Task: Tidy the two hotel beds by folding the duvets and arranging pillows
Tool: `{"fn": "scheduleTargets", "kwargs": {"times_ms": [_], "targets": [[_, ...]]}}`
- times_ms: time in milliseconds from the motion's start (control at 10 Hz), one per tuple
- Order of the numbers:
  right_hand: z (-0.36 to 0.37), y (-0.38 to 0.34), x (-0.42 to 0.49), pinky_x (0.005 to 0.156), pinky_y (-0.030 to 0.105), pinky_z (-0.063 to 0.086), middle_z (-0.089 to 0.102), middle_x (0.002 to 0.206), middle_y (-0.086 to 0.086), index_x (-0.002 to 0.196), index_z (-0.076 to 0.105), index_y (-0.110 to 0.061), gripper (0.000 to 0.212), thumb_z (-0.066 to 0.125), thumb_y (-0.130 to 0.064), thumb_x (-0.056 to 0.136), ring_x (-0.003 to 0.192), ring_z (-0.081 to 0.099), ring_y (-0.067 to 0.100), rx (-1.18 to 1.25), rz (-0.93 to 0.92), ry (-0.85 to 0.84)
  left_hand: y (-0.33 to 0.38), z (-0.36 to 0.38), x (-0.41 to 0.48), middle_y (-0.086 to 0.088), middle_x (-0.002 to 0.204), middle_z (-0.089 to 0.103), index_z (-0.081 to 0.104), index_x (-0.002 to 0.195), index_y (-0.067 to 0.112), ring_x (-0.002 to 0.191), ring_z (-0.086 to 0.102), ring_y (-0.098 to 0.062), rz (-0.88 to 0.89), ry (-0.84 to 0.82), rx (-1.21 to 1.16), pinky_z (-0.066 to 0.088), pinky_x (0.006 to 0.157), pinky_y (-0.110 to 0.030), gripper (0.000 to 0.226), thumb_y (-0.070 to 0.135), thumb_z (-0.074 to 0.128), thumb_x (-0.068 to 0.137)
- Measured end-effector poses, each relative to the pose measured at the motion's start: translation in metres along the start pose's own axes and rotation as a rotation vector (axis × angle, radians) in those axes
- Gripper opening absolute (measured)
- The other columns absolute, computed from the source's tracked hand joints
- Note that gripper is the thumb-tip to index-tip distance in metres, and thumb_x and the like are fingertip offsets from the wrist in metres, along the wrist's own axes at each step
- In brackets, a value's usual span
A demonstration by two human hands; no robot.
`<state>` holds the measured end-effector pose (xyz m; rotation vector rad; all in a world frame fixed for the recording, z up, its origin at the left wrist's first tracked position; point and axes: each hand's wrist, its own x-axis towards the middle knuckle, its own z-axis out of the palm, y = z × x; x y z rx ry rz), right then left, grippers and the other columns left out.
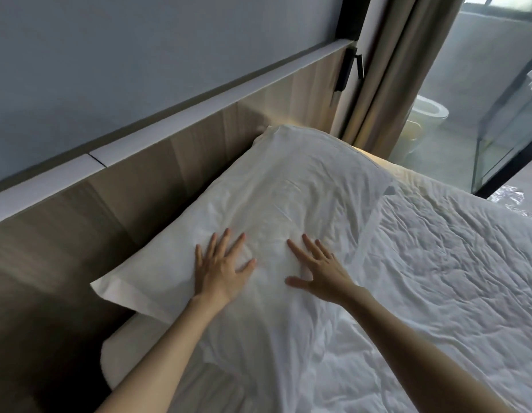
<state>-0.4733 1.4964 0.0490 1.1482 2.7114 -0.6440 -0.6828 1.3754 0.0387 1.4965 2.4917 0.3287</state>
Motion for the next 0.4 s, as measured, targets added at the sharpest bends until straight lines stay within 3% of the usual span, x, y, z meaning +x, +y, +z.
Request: {"fn": "scheduleTargets", "kwargs": {"times_ms": [100, 200, 300, 400], "targets": [[-0.003, -0.002, -0.038, 0.118, 0.045, 0.020, 0.005, 0.163, -0.003, 0.150, 0.006, -0.050, 0.088, 0.063, -0.057, 0.084, 0.147, 0.018, 0.021, 0.028, -0.020, -0.128, -0.001, -0.008, -0.041, 0.006, 0.162, 0.010, 0.020, 0.151, 0.041, 0.148, 0.007, -0.018, -0.036, -0.076, 0.020, 0.007, 0.117, -0.052, 0.073, 0.069, 0.042, 0.087], [0.000, -0.010, -0.083, 0.119, 0.054, 0.008, 0.028, 0.158, -0.004, 0.150, 0.016, -0.046, 0.074, 0.060, -0.044, 0.091, 0.144, 0.027, 0.017, 0.013, -0.046, -0.055, 0.003, -0.026, -0.090, 0.007, 0.160, 0.020, 0.025, 0.150, 0.039, 0.146, 0.019, -0.017, -0.062, -0.098, 0.029, 0.009, 0.117, -0.054, 0.066, 0.060, 0.047, 0.091], [0.003, -0.024, -0.133, 0.119, 0.055, 0.004, 0.020, 0.160, -0.004, 0.152, 0.015, -0.041, 0.070, 0.056, -0.040, 0.095, 0.148, 0.014, 0.019, 0.030, -0.079, 0.085, 0.010, -0.049, -0.147, 0.007, 0.160, 0.017, 0.021, 0.152, 0.037, 0.147, 0.015, -0.023, -0.084, -0.068, 0.013, 0.011, 0.117, -0.055, 0.063, 0.056, 0.043, 0.095], [-0.007, -0.041, -0.176, 0.119, 0.052, 0.010, 0.020, 0.160, -0.003, 0.152, 0.015, -0.039, 0.070, 0.055, -0.040, 0.095, 0.148, 0.015, 0.020, 0.019, -0.177, 0.172, 0.026, -0.071, -0.203, 0.005, 0.161, 0.014, 0.021, 0.152, 0.035, 0.148, 0.011, -0.025, -0.067, 0.042, 0.078, 0.009, 0.118, -0.054, 0.061, 0.055, 0.039, 0.097]]}}
